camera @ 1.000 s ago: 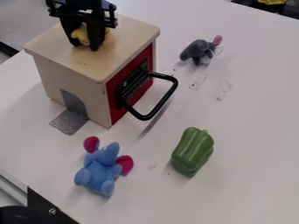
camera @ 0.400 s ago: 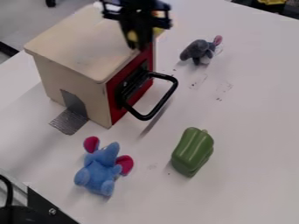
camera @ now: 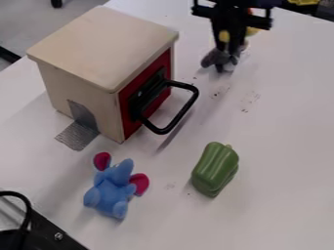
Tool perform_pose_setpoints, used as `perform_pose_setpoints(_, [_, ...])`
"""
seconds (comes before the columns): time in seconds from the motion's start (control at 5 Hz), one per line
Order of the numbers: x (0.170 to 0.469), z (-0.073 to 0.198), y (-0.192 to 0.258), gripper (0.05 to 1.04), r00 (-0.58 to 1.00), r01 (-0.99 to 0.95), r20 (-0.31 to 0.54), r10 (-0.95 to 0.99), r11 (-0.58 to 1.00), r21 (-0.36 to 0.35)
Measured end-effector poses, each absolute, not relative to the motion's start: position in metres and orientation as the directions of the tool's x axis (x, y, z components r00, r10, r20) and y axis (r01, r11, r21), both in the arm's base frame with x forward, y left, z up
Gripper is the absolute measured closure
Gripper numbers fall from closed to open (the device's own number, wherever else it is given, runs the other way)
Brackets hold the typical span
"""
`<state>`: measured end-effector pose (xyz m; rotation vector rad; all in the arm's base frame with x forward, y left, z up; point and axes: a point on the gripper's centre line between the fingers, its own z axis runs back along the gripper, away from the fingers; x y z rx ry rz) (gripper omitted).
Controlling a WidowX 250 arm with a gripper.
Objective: Move the yellow object to the upper middle of the table
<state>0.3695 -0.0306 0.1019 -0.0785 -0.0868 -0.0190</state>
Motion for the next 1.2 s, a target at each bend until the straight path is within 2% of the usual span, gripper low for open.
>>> perform_pose_setpoints(0.4, [0.393, 0.053, -0.060, 0.952, 0.998, -0.048, 0.049, 0.051, 0.998, -0.050])
perform_pose_setpoints(0.6, [0.395, 0.044, -0.065, 0.780, 0.994, -0.081, 0.066, 0.083, 0.996, -0.039])
perform_pose_setpoints(1.0, [0.385, 0.036, -0.064, 0.197, 0.997, -0.076, 0.031, 0.077, 0.996, -0.039])
perform_pose_setpoints(1.2, [0.378, 0.067, -0.066, 0.081, 0.995, -0.062, 0.074, 0.066, 0.996, -0.058])
